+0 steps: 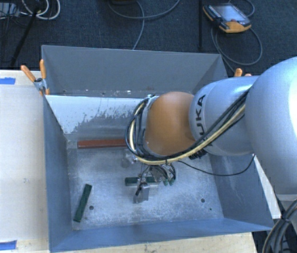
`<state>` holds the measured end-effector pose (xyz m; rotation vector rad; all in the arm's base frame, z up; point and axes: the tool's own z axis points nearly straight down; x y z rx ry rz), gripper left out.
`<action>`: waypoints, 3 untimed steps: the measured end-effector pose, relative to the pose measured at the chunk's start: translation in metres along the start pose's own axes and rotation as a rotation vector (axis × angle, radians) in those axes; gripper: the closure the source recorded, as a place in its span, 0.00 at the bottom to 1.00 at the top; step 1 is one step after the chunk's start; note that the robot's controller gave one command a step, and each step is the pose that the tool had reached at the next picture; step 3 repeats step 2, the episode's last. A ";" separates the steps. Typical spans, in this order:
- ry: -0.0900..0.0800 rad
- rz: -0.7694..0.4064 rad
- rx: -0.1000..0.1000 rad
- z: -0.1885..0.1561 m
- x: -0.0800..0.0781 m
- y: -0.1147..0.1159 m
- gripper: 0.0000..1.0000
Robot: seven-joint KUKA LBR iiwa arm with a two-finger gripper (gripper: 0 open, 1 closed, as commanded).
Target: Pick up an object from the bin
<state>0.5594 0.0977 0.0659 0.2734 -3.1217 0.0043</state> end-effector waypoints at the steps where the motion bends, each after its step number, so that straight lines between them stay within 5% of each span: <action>1: -0.007 0.000 -0.003 -0.004 -0.002 0.003 1.00; 2: -0.018 0.021 -0.002 -0.140 -0.023 -0.007 1.00; 3: -0.018 0.021 -0.002 -0.140 -0.023 -0.007 1.00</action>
Offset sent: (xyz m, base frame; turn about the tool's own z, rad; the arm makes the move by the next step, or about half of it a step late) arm 0.0000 0.0000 0.0000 0.0000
